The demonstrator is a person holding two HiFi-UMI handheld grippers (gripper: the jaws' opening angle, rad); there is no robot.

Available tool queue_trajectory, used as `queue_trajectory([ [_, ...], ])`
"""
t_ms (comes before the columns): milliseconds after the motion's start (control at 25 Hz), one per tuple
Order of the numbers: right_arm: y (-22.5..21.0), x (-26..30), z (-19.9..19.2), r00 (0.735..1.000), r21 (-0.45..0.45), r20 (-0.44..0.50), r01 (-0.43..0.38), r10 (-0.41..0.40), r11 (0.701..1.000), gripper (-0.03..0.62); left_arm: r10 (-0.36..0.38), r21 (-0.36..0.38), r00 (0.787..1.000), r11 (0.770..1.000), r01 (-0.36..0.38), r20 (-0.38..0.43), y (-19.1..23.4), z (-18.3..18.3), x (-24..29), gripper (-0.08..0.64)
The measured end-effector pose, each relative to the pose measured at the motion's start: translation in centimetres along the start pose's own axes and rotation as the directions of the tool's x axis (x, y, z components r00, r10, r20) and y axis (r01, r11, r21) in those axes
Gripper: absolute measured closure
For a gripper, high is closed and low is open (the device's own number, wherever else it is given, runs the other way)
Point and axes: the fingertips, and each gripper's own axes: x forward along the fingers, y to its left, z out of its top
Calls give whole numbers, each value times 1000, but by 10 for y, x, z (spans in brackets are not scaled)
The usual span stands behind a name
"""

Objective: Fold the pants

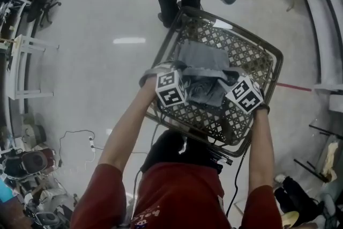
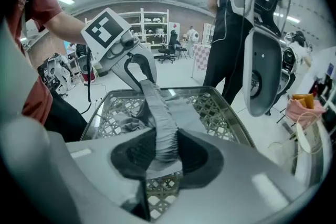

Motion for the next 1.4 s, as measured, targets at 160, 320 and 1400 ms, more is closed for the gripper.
queue_trajectory([
  [160, -20, 19, 10, 1000, 13, -24, 8, -7, 1000, 477, -15, 18, 1000, 1000, 16, -8, 25, -10, 15, 428],
  [320, -43, 34, 6, 999, 70, -43, 36, -33, 997, 477, -52, 32, 999, 998, 52, 15, 41, -10, 39, 428],
  [1400, -111, 124, -37, 985, 271, -146, 129, -91, 954, 449, -36, 13, 998, 999, 37, -51, 94, -38, 132, 365],
])
